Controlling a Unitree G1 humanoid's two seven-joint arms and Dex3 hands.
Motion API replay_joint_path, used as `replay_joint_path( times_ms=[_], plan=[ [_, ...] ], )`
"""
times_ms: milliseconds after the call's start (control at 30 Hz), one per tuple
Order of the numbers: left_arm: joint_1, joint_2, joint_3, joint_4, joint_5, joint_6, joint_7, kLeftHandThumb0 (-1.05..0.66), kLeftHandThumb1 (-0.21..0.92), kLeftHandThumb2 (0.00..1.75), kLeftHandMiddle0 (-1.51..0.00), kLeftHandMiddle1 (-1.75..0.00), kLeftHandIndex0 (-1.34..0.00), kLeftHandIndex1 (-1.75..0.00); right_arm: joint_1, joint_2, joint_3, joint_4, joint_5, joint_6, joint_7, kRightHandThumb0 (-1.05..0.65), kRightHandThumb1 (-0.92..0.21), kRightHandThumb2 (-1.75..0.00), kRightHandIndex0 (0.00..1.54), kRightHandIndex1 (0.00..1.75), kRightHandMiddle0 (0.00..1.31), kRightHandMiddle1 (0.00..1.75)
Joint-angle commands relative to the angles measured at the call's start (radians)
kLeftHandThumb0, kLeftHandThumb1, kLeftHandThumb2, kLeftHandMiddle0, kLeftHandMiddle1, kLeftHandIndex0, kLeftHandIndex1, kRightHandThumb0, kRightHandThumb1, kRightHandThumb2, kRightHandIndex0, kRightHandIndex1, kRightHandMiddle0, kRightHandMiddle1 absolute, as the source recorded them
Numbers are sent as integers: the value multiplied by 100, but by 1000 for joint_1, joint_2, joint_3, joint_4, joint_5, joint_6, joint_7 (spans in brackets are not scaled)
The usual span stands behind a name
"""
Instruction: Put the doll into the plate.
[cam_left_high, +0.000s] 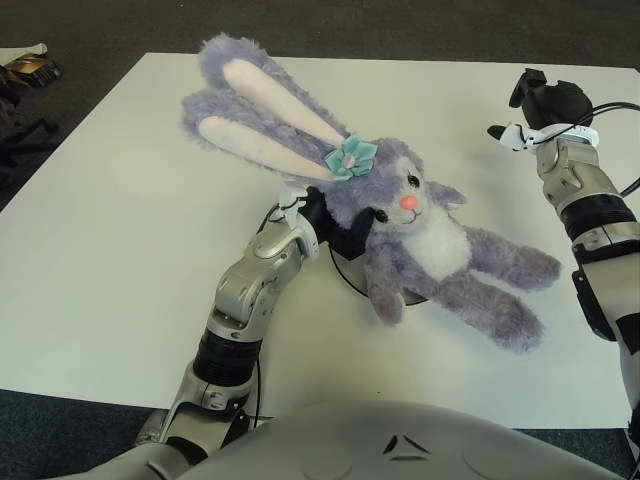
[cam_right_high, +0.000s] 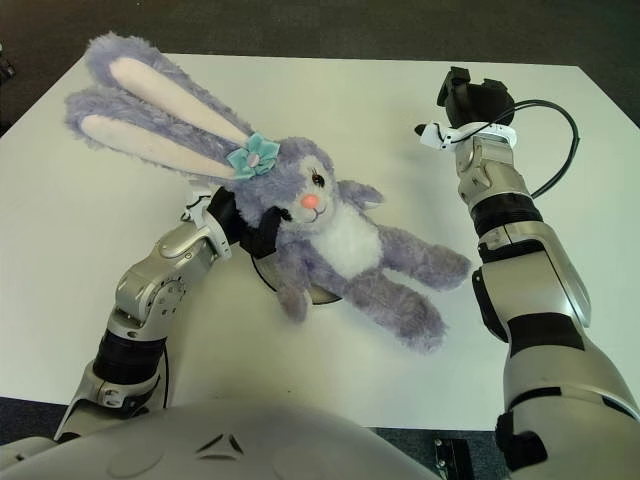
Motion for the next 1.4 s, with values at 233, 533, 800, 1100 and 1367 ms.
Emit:
replay_joint_path(
  times_ms=[233,533,800,1100,1367],
  plan=[
    [-27,-27,8,44,28,-2,32,0,4,163,-83,-173,-58,-175,2,-7,-8,7,8,-6,0,-1,-70,-84,29,170,20,175],
    [-59,-32,7,75,65,-14,45,0,0,168,-85,-175,-62,-173,-8,-2,-8,13,4,9,-9,0,-69,-87,29,174,20,172],
    [-77,-25,10,91,76,11,42,0,22,143,-73,-170,-42,-174,-14,-10,3,15,-10,7,-22,-1,-75,-76,29,165,18,174],
    [-85,-9,8,103,64,7,2,0,47,110,-48,-165,-35,-175,-14,-21,15,-4,-31,21,-13,-1,-84,-62,30,160,12,175],
    [-78,12,-3,102,79,-30,-28,-14,26,110,-25,-122,-3,-138,-9,-21,14,-16,-33,33,-14,-1,-84,-62,28,162,11,175]
  ],
)
